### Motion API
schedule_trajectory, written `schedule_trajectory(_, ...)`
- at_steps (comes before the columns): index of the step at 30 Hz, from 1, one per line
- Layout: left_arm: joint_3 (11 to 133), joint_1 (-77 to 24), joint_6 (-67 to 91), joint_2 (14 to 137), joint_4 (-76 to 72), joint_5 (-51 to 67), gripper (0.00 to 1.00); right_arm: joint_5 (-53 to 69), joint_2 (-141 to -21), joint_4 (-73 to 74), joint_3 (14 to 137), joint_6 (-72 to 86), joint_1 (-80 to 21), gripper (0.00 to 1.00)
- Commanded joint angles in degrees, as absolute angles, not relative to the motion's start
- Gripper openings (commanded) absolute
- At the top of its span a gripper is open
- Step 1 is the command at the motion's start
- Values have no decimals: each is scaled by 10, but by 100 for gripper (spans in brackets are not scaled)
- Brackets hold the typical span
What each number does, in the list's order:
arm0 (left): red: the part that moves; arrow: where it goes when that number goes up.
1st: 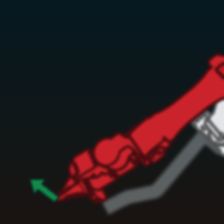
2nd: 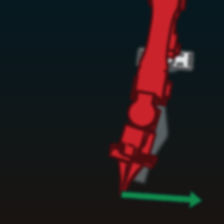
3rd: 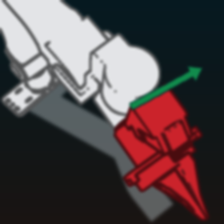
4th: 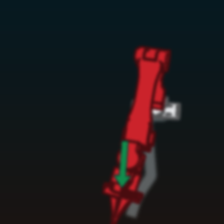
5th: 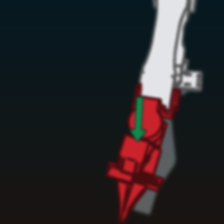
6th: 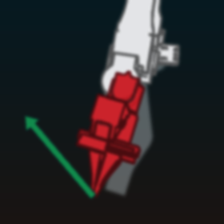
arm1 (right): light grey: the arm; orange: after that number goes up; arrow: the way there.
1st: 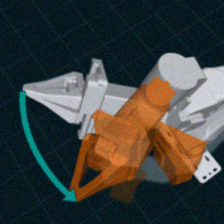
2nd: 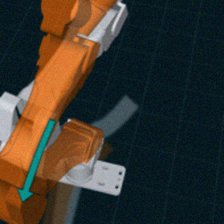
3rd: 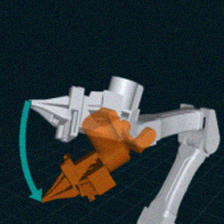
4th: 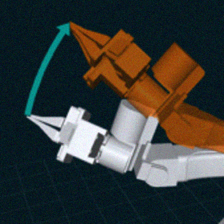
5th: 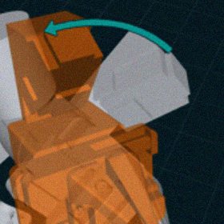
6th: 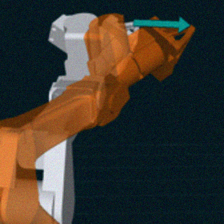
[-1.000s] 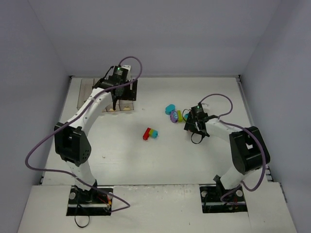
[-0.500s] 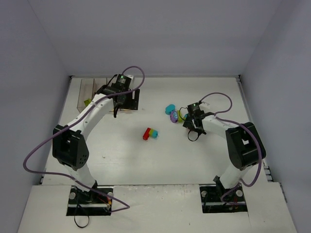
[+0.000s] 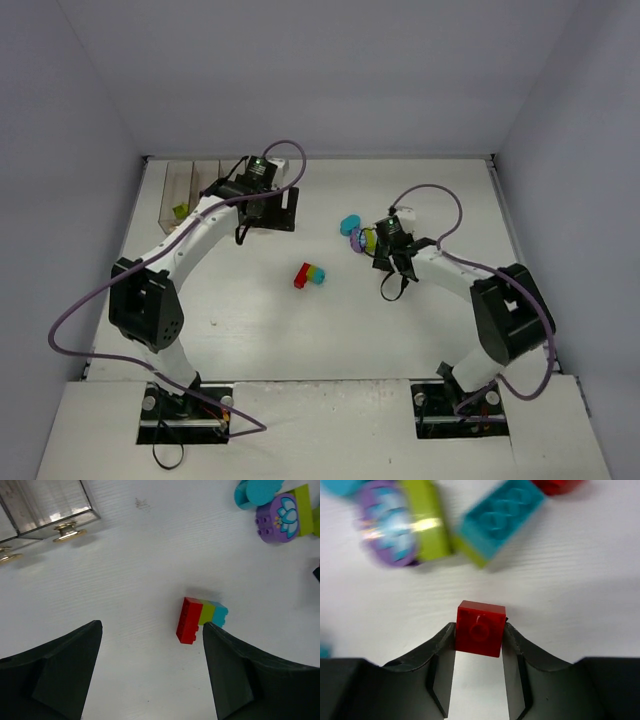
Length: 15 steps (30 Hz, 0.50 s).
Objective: Sort the legos into containers by color
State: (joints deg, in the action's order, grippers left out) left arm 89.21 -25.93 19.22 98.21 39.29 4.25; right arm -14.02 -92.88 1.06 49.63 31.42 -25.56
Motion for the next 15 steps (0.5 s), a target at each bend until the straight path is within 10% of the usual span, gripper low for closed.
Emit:
schedule_trajectory(1, 901, -262, 207, 941, 357, 122, 75, -103, -799, -97, 480, 153, -301, 0)
schedule_trajectory(15, 901, -311, 277, 952, 256, 426, 74, 201, -680, -231, 460, -22, -346, 1)
